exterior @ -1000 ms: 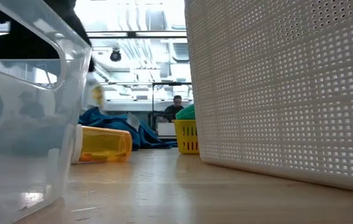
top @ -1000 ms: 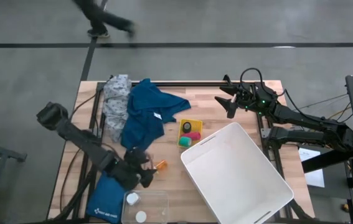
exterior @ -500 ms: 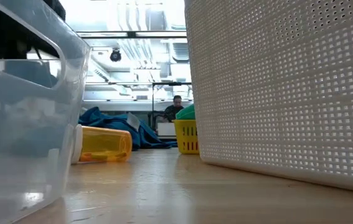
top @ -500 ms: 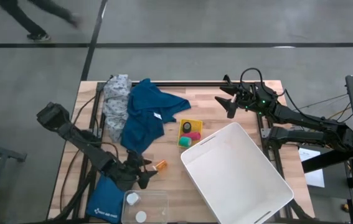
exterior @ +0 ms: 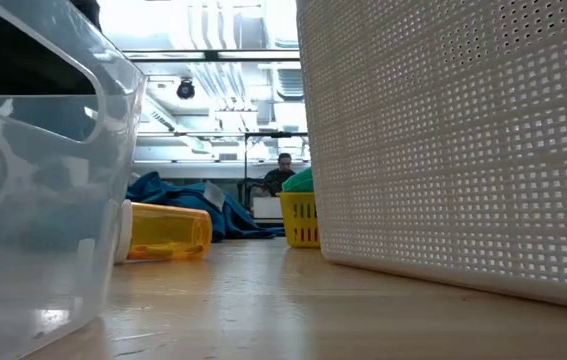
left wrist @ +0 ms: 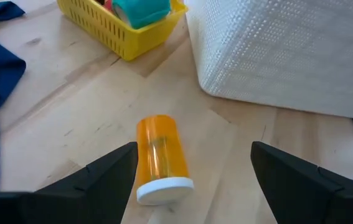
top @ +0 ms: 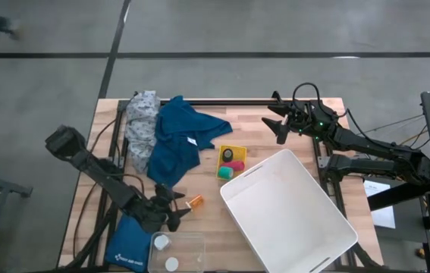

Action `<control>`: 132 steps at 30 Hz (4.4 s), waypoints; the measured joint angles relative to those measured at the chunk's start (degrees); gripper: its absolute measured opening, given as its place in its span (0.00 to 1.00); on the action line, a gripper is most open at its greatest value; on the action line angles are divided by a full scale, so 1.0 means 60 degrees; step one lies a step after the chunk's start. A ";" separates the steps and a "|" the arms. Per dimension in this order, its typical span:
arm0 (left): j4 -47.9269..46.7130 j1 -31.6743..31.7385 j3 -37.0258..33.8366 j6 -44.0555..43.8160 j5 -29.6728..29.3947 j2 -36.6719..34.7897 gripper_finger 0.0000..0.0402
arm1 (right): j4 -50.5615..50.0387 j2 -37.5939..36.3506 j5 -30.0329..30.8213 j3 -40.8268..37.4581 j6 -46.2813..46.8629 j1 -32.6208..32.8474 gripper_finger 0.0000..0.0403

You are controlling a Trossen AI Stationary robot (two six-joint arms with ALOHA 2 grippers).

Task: Pick & place medical supplies in basket/bin
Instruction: Put the orange pill bottle into the transparent bin

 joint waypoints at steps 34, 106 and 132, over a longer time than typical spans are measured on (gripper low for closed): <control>0.0230 -0.0025 0.0135 -0.0820 0.0063 0.1901 0.78 | 0.0000 0.0004 0.0000 0.0003 0.0000 -0.0001 0.81; -0.0887 0.1292 0.0546 0.3787 0.1147 0.0804 0.77 | 0.0001 0.0000 0.0000 0.0003 0.0000 0.0000 0.81; 0.0534 0.2643 -0.0378 0.4867 0.3738 0.0848 0.77 | 0.0000 0.0000 0.0000 0.0003 0.0000 -0.0002 0.81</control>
